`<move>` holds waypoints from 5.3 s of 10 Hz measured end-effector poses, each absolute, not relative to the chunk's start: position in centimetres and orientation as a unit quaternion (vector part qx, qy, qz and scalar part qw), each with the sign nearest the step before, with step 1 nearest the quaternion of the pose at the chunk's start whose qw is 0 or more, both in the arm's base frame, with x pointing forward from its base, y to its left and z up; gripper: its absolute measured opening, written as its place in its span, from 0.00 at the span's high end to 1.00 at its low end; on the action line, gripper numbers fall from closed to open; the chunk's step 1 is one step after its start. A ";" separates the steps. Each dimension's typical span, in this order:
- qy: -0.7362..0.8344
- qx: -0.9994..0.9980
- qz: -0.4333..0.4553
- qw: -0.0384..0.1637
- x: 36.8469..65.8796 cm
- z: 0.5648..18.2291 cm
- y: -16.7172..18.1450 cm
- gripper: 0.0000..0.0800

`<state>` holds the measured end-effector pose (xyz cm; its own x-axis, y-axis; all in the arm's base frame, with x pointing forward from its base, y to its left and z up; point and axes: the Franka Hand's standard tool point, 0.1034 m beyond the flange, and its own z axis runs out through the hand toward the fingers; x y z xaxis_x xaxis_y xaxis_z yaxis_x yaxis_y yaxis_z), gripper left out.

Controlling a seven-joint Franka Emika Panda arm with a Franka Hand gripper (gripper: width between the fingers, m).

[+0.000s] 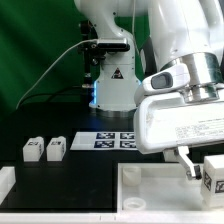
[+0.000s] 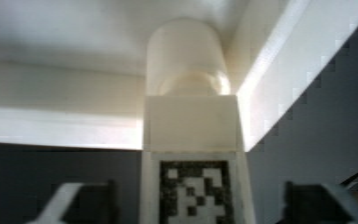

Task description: Assemble one leg

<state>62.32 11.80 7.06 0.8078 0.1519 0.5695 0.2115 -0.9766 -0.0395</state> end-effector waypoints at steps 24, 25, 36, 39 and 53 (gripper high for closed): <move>-0.046 -0.993 0.048 0.098 64.9 8.1 12.1 0.22; -0.046 -0.993 0.048 0.098 64.8 8.0 12.1 0.44; 0.387 -0.914 -0.019 0.124 64.4 7.9 10.2 0.61; 0.528 -0.840 -0.003 0.128 64.0 7.8 10.1 0.61; 0.159 -0.984 -0.009 0.081 63.9 8.8 11.1 0.19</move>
Offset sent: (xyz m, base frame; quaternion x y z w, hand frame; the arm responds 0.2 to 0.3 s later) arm 0.0000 0.0000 0.0000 0.0000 0.0000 0.0000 1.0000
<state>63.87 11.12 8.75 0.9495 -0.3136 -0.0085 -0.3108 -0.9365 -0.1622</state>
